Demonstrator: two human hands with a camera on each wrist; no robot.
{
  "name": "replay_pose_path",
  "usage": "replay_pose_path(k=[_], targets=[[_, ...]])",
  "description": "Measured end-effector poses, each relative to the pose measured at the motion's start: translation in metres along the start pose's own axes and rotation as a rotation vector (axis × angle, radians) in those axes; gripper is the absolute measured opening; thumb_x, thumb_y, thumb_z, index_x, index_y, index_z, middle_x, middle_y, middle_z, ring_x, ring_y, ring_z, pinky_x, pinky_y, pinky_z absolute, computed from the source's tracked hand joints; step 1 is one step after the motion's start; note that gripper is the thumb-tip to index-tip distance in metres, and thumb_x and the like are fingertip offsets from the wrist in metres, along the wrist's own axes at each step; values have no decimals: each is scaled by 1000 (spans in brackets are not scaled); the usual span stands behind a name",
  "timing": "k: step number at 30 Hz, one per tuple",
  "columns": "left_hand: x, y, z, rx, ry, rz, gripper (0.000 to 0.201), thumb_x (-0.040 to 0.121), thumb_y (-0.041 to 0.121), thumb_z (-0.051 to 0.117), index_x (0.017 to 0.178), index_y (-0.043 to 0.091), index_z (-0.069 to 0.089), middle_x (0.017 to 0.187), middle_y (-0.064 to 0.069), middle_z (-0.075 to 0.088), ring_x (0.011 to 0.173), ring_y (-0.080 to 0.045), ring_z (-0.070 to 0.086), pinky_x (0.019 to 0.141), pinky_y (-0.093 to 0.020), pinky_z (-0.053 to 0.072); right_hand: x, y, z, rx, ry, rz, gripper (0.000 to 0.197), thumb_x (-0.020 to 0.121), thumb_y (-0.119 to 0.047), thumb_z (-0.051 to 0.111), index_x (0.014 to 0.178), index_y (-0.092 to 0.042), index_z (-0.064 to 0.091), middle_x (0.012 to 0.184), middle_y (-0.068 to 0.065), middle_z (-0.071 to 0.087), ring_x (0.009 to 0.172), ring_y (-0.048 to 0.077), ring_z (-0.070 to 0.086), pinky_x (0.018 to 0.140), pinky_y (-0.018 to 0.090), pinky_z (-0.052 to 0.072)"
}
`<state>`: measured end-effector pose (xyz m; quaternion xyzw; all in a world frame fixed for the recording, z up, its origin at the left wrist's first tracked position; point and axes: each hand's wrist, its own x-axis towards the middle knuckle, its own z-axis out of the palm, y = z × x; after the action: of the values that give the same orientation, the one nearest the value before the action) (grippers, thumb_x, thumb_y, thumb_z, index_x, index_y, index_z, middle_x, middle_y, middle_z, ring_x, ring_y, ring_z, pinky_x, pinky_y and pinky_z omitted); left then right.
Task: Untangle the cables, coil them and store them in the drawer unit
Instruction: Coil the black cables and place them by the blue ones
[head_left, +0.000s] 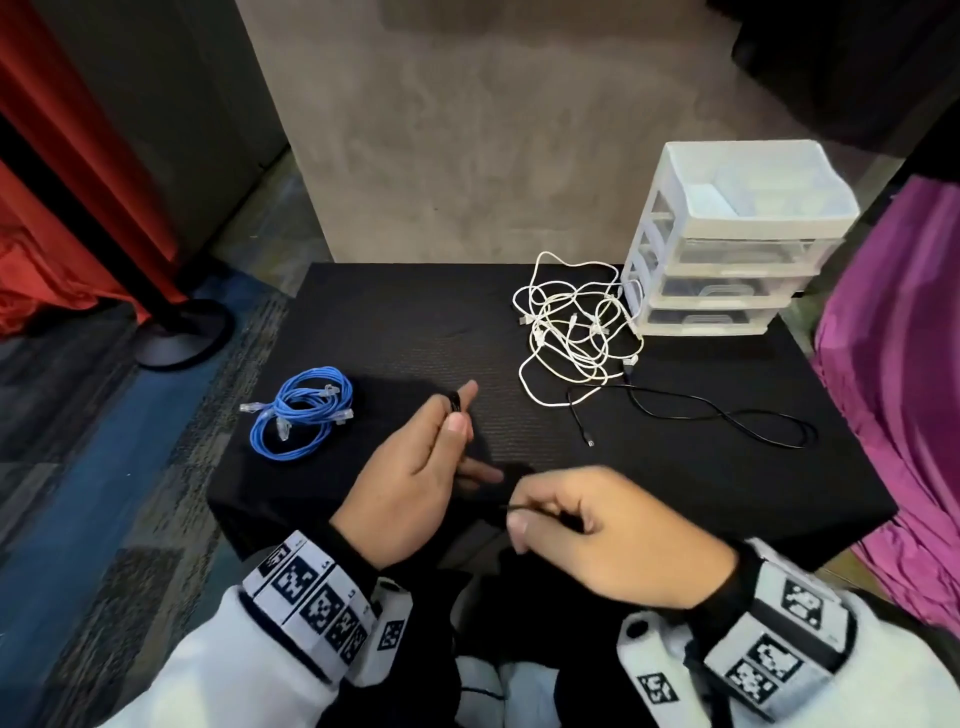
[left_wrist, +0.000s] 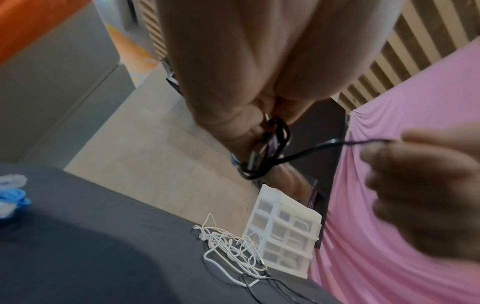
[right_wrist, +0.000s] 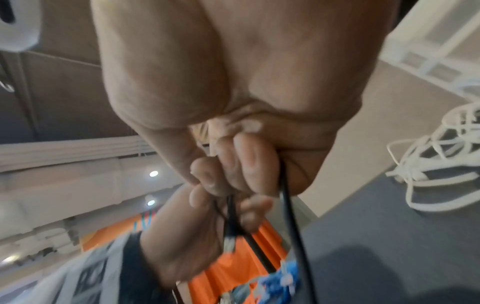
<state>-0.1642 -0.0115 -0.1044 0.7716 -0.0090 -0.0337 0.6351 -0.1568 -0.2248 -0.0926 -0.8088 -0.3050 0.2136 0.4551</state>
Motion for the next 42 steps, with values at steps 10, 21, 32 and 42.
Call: replay_pose_path(k=[10, 21, 32, 42], targets=[[-24, 16, 24, -294, -336, -35, 44, 108, 32, 27, 102, -6, 49, 74, 5, 74, 38, -7, 28, 46, -28, 24, 21, 10, -55, 180, 247, -56, 24, 87, -23, 83, 77, -8, 67, 64, 17, 50, 63, 23, 42, 64, 38, 38], [3, 29, 5, -612, 54, 17, 22, 110, 25, 38, 96, 12, 48, 145, -8, 60, 86, -23, 75, 79, -31, 61, 13, 38, 44, 111, 47, 93, 32, 110, -37, 48, 93, -20, 70, 59, -8, 56, 60, 5, 51, 69, 35, 48], [-10, 2, 6, 214, -221, 12, 29, 111, 36, 38, 90, 27, 57, 78, 8, 70, 51, -18, 59, 58, -34, 48, 8, -4, -41, 1, 168, -69, 24, 96, -29, 75, 75, -18, 70, 65, 13, 55, 60, 19, 45, 63, 41, 43], [-12, 43, 6, -701, -186, 0, 26, 108, 27, 29, 92, 12, 44, 133, -12, 68, 48, -7, 45, 56, -21, 43, 25, 48, -14, 204, 265, 67, 33, 105, -34, 57, 82, -15, 71, 59, -2, 50, 49, 1, 39, 52, 12, 32]])
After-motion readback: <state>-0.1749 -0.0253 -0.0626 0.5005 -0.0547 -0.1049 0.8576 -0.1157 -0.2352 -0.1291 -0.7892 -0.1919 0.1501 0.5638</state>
